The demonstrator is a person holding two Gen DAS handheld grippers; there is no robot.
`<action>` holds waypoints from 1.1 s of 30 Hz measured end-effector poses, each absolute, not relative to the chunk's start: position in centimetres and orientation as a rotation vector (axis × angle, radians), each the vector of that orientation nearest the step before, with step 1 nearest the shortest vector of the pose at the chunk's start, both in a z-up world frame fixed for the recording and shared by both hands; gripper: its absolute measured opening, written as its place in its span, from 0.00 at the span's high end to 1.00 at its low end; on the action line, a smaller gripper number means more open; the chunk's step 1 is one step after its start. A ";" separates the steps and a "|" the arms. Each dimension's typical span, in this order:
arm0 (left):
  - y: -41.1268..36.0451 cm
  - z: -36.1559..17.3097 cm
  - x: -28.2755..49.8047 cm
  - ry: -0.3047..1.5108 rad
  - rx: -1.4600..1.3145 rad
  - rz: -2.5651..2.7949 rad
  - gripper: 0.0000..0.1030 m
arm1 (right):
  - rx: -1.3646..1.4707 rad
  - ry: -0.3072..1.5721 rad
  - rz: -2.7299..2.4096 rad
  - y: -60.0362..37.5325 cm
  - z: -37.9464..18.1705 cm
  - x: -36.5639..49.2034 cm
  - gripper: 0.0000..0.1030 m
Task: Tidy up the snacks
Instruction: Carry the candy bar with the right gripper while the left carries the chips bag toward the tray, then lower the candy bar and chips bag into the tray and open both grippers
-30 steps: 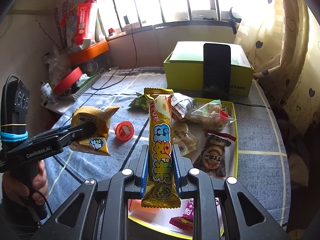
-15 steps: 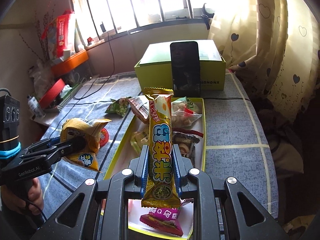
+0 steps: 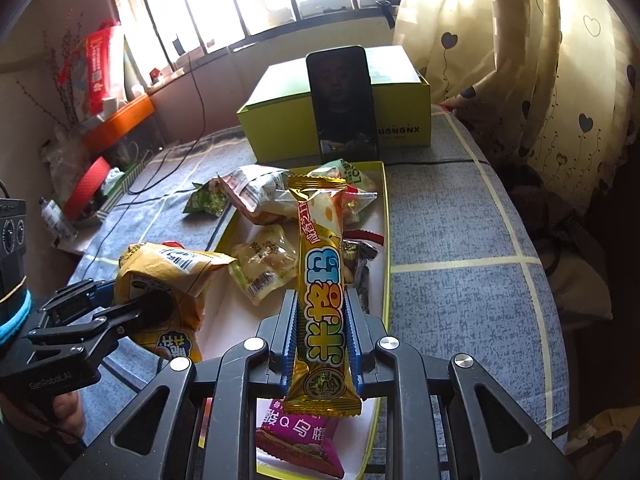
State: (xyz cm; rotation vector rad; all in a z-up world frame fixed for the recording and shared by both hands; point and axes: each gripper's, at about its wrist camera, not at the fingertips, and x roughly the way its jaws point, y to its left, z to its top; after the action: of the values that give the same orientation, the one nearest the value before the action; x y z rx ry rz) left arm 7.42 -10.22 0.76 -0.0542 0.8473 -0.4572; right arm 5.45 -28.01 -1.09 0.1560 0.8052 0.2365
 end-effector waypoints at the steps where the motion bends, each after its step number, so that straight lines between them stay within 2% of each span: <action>1: -10.4 0.7 7.5 0.851 -0.045 -0.463 0.51 | 0.158 0.813 0.233 -28.1 -1.4 5.5 0.81; 9: -12.3 -0.4 8.1 0.887 0.038 -0.503 0.51 | 0.173 0.861 0.208 -28.6 -2.8 5.9 0.81; 14: -12.8 -0.6 8.2 0.896 0.044 -0.522 0.50 | 0.157 0.850 0.208 -28.6 -2.4 5.6 0.76; 17: -13.0 -0.8 8.5 0.906 0.036 -0.534 0.48 | 0.154 0.840 0.208 -28.5 -2.1 5.6 0.75; 22: -12.6 -0.6 8.5 0.890 0.001 -0.540 0.38 | 0.156 0.831 0.209 -28.6 -1.8 5.4 0.74; 33: -10.1 0.3 8.2 0.860 -0.053 -0.437 0.38 | 0.150 0.796 0.233 -28.2 -0.8 4.8 0.73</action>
State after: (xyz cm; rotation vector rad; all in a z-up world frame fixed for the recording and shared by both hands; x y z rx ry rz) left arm 8.17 -10.08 0.26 -0.0528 0.8602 -0.4368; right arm 4.81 -28.18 -0.75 0.1501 0.7963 0.2331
